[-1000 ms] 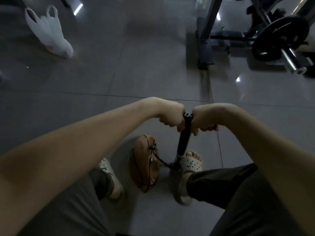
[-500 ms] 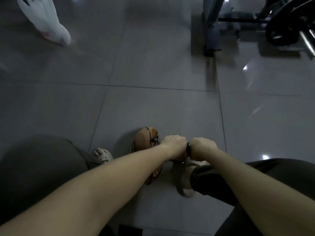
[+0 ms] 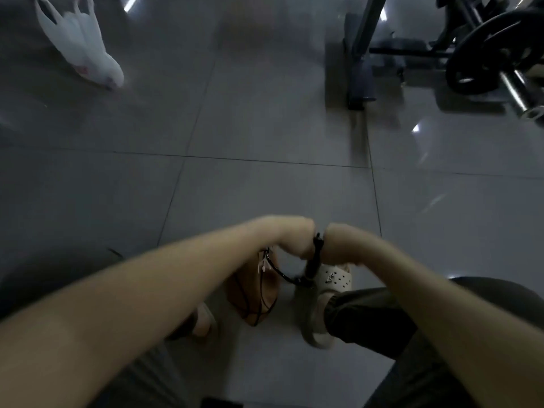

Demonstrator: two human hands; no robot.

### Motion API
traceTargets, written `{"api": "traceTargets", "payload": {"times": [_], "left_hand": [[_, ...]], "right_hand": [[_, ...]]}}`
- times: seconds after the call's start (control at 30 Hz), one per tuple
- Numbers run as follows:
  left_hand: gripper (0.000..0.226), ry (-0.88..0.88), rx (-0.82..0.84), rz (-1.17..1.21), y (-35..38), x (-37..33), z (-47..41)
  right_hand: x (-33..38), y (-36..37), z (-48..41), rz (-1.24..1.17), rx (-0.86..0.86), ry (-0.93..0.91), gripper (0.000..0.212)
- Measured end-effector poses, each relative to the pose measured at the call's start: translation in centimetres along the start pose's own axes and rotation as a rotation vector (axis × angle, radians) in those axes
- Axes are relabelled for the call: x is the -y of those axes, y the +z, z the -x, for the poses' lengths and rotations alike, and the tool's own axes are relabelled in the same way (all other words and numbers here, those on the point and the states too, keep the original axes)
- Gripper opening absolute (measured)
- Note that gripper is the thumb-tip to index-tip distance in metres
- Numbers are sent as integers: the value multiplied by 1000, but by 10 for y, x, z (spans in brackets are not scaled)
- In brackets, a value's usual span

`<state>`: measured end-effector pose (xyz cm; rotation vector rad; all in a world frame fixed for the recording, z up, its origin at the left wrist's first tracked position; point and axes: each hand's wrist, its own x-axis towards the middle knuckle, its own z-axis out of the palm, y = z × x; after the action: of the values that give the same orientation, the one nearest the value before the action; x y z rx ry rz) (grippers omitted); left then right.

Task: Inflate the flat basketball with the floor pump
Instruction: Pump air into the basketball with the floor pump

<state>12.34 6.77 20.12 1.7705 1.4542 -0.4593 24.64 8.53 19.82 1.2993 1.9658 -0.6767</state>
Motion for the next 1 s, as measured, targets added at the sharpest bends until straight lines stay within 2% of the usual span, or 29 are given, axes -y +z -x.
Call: {"api": "traceTargets", "payload": {"times": [0.1, 0.17, 0.27, 0.33, 0.4, 0.47, 0.57, 0.67, 0.73, 0.8, 0.87, 0.93, 1.0], "left_hand": [[17, -11, -111, 0, 53, 1, -20], [23, -24, -153, 21, 73, 1, -33], [27, -33, -183, 29, 78, 4, -43], [28, -42, -137, 17, 74, 6, -38], [21, -52, -69, -14, 63, 3, -30], [17, -26, -22, -12, 34, 2, -17], [13, 19, -69, 76, -41, 0, 9], [9, 17, -110, 104, -78, -3, 25], [8, 18, -53, 90, -59, -1, 19], [16, 16, -4, 78, -19, 3, 2], [26, 10, -65, 32, 16, 5, -17], [23, 6, -135, -25, 40, 5, -29], [18, 4, -131, -32, 55, 3, -36]], "right_hand": [[-4, 47, -25, -6, -78, 116, 13], [-6, 58, -32, 12, -33, 172, 13], [-9, 60, -36, -26, -70, 112, 20], [-3, 58, -32, -37, -65, 102, 21], [2, 45, -18, 11, 34, 112, 16], [1, 11, -4, 7, 137, 53, 24], [-9, -65, 24, -118, 87, -3, 12], [-13, -100, 41, -151, 21, -28, 15], [-10, -79, 32, -127, 44, -25, 12], [-5, -36, 12, -82, 66, -11, 12], [-7, 1, -10, -42, 59, -5, 16], [-12, 25, -25, -40, 22, 29, 16], [-14, 43, -30, -39, -8, 86, 14]]}}
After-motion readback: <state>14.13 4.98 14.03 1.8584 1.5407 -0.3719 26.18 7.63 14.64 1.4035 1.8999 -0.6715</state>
